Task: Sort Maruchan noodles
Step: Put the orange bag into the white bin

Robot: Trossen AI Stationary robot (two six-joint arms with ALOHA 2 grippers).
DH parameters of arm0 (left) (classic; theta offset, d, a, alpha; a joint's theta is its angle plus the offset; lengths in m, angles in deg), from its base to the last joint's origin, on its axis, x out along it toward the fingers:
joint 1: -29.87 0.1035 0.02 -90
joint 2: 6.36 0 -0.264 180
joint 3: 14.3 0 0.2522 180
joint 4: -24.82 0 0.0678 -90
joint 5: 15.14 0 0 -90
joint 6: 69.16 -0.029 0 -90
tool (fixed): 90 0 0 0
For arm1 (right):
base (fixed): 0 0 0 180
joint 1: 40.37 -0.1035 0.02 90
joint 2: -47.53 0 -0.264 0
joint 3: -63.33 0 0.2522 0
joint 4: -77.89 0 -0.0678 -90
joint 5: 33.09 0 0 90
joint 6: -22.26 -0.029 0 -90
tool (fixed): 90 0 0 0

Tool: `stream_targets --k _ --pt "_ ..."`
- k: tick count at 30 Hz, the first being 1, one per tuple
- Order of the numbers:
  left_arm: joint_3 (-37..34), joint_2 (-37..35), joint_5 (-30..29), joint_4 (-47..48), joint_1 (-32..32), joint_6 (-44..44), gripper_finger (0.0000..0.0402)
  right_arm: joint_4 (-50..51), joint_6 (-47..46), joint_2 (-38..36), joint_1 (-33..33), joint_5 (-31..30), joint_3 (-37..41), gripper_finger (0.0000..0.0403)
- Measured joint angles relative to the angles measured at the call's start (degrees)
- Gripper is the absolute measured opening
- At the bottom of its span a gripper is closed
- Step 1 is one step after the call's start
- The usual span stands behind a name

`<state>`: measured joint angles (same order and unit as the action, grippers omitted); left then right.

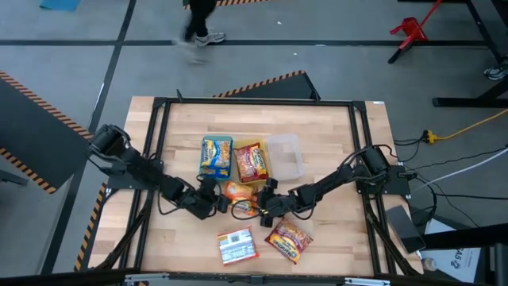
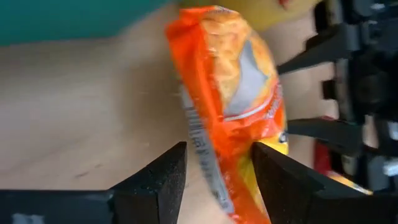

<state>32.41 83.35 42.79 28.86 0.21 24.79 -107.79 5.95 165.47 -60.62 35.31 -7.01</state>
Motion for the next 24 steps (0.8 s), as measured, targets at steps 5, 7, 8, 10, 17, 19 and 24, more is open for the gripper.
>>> stream_targets --k 5,7,8,10,17,19,24 --pt "0.00 3.18 1.35 -8.10 1.63 -3.69 0.0179 0.23 0.01 -0.03 -0.07 -0.23 0.04 0.0223" --pt "0.00 4.10 0.82 -8.15 1.69 -2.99 0.0179 0.34 0.05 -0.03 -0.04 -0.23 0.04 0.0223" --pt "0.00 4.40 0.16 -8.15 1.67 -3.01 0.0179 0.37 0.06 -0.05 -0.04 -0.25 0.04 0.0223" --pt "0.00 4.65 -1.36 -8.28 1.50 -3.04 0.0179 0.43 0.03 -0.05 -0.04 -0.23 0.04 0.0223" --pt "0.00 4.78 -2.29 -11.50 1.47 -4.34 0.0163 0.64 -0.09 -0.12 -0.53 -0.08 0.04 0.0223" --pt "0.00 4.78 -1.74 -12.88 1.47 -4.37 0.0145 0.59 0.17 -0.14 -0.97 -0.23 0.04 0.0223" --pt "0.00 4.78 -0.87 -15.38 1.47 -3.96 0.0094 1.44 -0.10 -0.45 -2.19 -0.95 0.04 0.0223"
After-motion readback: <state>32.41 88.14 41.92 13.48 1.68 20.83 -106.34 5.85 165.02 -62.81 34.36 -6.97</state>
